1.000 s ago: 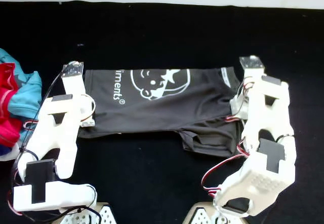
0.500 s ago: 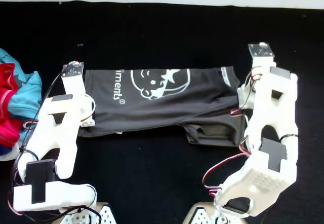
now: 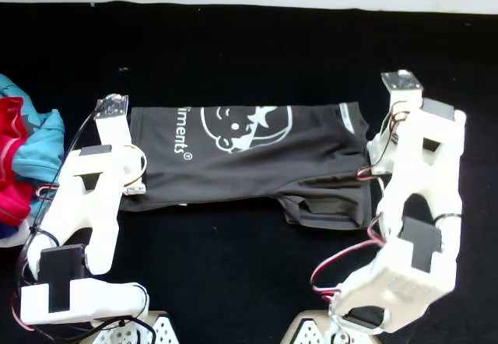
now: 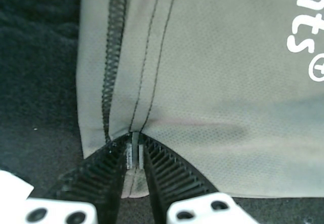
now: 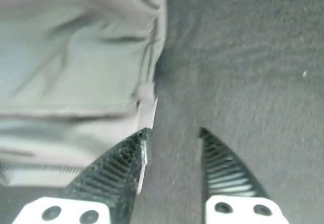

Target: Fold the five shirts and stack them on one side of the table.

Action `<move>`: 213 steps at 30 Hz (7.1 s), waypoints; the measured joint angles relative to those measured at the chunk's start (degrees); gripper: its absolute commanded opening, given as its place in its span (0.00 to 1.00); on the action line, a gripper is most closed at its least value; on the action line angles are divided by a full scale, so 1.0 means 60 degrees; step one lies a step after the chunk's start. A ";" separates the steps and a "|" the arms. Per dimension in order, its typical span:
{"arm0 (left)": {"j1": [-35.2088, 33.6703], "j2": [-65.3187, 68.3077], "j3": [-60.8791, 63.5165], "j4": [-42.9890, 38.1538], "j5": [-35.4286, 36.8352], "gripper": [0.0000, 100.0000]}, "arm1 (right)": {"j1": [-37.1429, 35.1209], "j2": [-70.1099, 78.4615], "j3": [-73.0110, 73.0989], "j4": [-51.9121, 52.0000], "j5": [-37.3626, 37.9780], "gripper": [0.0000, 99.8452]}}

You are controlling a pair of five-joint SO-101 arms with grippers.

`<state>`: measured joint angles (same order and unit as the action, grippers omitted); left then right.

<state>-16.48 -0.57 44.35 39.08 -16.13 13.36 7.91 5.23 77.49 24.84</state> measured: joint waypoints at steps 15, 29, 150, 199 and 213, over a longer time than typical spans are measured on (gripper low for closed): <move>0.0000 0.0000 0.0000 0.0000 0.0000 0.01 | -0.3150 -0.2330 0.5158 -0.2945 0.0000 0.01; 0.0000 0.0000 0.0000 -0.0117 0.0000 0.01 | -0.4234 -0.2564 0.6462 -0.2652 0.0029 0.01; 0.0000 0.0000 0.0000 -0.0176 0.0000 0.01 | -0.2681 0.6579 -0.8366 0.2549 -0.0249 0.01; 0.0000 0.0000 0.0000 -0.0176 0.0000 0.01 | -0.7311 0.7223 -0.9040 0.3722 -0.0220 0.01; 0.0000 -0.0029 0.0000 -0.0176 0.0015 0.01 | -0.7121 0.4396 -0.9040 0.3780 -0.0220 0.01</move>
<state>-16.48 -0.75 44.35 38.02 -16.04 -29.36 34.29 -49.01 100.18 23.52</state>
